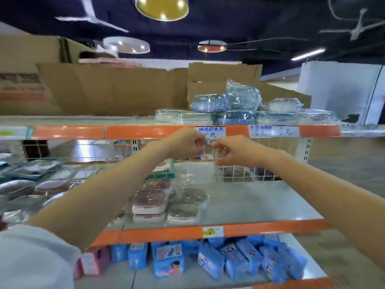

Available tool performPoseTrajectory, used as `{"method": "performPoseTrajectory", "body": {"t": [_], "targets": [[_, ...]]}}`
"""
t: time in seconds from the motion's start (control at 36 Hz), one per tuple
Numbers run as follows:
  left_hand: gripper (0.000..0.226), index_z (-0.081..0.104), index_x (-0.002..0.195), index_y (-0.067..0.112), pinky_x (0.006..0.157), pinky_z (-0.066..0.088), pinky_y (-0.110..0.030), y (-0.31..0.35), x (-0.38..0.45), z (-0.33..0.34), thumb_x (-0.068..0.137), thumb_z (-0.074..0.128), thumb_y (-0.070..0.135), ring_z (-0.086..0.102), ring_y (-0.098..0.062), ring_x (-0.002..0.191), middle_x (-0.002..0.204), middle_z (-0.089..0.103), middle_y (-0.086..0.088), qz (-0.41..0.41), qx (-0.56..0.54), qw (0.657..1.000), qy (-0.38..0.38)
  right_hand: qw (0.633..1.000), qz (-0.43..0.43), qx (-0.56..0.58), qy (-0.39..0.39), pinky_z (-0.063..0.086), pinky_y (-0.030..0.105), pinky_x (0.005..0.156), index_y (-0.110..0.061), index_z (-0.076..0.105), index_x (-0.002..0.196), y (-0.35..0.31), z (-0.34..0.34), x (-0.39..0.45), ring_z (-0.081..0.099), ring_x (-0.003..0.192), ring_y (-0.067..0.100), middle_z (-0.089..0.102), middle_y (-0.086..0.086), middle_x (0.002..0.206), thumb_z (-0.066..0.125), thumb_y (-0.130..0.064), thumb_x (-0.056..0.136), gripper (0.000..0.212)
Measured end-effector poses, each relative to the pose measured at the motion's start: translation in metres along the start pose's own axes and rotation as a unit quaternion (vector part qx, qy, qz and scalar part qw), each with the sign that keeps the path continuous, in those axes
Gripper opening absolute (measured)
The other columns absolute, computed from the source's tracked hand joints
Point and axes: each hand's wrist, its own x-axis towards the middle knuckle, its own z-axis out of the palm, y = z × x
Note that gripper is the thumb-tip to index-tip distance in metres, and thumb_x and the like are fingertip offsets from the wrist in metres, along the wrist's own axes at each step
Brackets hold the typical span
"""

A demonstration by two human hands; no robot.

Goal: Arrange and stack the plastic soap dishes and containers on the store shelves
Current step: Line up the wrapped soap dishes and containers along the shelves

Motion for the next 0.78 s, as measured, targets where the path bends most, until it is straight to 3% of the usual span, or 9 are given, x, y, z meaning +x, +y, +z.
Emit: {"method": "performPoseTrajectory", "body": {"t": [0.17, 0.33, 0.44, 0.56, 0.69, 0.78], "targets": [[0.019, 0.069, 0.104, 0.007, 0.085, 0.05, -0.033, -0.017, 0.005, -0.037, 0.088, 0.061, 0.014, 0.063, -0.019, 0.087, 0.097, 0.07, -0.007, -0.013, 0.008, 0.997, 0.073, 0.998, -0.019, -0.031, 0.047, 0.044, 0.025, 0.085, -0.016, 0.051, 0.128, -0.004, -0.031, 0.018, 0.054, 0.097, 0.013, 0.055, 0.002, 0.122, 0.065, -0.039, 0.087, 0.049], [0.026, 0.065, 0.111, 0.006, 0.087, 0.049, -0.035, -0.04, 0.013, -0.048, 0.092, 0.059, 0.023, 0.06, -0.021, 0.095, 0.102, 0.067, -0.007, -0.046, 0.026, 0.991, 0.119, 0.995, -0.012, -0.062, 0.077, 0.04, 0.029, 0.095, -0.013, 0.049, 0.132, -0.001, -0.048, 0.042, 0.051, 0.112, 0.02, 0.05, 0.005, 0.126, 0.064, -0.039, 0.088, 0.053], [0.039, 0.059, 0.121, 0.005, 0.091, 0.046, -0.035, -0.052, 0.035, -0.051, 0.093, 0.056, 0.032, 0.056, -0.022, 0.104, 0.115, 0.062, -0.008, -0.072, 0.044, 0.993, 0.085, 0.992, -0.009, -0.082, 0.095, 0.036, 0.027, 0.095, -0.012, 0.049, 0.132, 0.007, -0.057, 0.067, 0.048, 0.115, 0.022, 0.048, 0.008, 0.127, 0.064, -0.035, 0.089, 0.051], [0.049, 0.057, 0.12, 0.004, 0.092, 0.047, -0.04, -0.06, 0.066, -0.05, 0.093, 0.053, 0.045, 0.056, -0.025, 0.105, 0.117, 0.06, -0.01, -0.084, 0.059, 0.994, 0.043, 0.989, 0.001, -0.102, 0.11, 0.035, 0.035, 0.104, -0.009, 0.043, 0.138, 0.014, -0.066, 0.094, 0.042, 0.125, 0.023, 0.043, 0.008, 0.136, 0.059, -0.036, 0.092, 0.055], [0.052, 0.059, 0.106, 0.005, 0.068, 0.04, -0.03, -0.066, 0.098, -0.045, 0.092, 0.047, 0.054, 0.05, -0.02, 0.082, 0.103, 0.06, -0.009, -0.079, 0.079, 0.994, -0.021, 0.983, 0.027, -0.133, 0.123, 0.031, 0.036, 0.108, -0.007, 0.037, 0.141, 0.024, -0.073, 0.127, 0.034, 0.131, 0.024, 0.039, 0.01, 0.142, 0.053, -0.042, 0.094, 0.061], [0.047, 0.053, 0.126, 0.014, 0.078, 0.034, -0.024, -0.068, 0.107, -0.041, 0.095, 0.047, 0.049, 0.045, -0.018, 0.091, 0.105, 0.051, -0.002, -0.064, 0.056, 0.994, -0.067, 0.979, 0.054, -0.146, 0.129, 0.03, 0.038, 0.109, -0.005, 0.036, 0.142, 0.029, -0.076, 0.145, 0.034, 0.133, 0.026, 0.039, 0.013, 0.142, 0.05, -0.046, 0.094, 0.065]]}}
